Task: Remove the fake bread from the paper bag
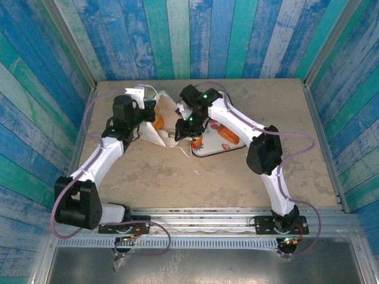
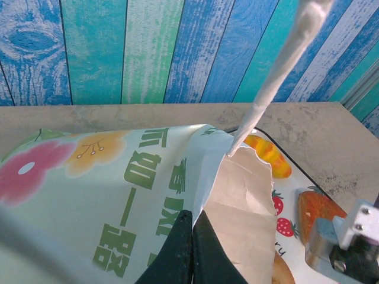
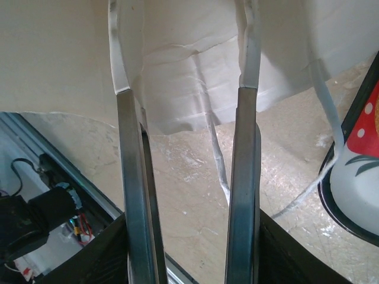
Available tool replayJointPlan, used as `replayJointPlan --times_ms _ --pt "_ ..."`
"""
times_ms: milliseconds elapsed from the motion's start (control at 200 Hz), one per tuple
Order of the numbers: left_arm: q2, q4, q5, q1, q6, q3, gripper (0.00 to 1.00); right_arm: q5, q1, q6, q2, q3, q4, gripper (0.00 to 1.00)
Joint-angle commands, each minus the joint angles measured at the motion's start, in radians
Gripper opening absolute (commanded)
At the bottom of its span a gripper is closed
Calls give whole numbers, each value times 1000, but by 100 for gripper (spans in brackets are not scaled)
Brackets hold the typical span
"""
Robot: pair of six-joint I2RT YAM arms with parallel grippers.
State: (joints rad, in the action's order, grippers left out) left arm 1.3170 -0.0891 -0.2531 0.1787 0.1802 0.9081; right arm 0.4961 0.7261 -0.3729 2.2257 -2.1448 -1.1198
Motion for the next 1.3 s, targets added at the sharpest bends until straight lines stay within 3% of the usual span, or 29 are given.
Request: replayJointPlan --times_ms 0,326,922,1297 --pt "-84 -36 -20 -1 -10 -4 0 89 -8 -10 5 -6 46 49" --pt "-80 -37 -35 0 -14 -1 0 174 -21 -44 86 -79 75 50" --pt "-80 -28 -11 0 -27 3 0 213 -75 -60 33 8 32 51" --pt "-67 -38 -67 -1 -28 6 0 263 -72 -109 139 -97 75 53"
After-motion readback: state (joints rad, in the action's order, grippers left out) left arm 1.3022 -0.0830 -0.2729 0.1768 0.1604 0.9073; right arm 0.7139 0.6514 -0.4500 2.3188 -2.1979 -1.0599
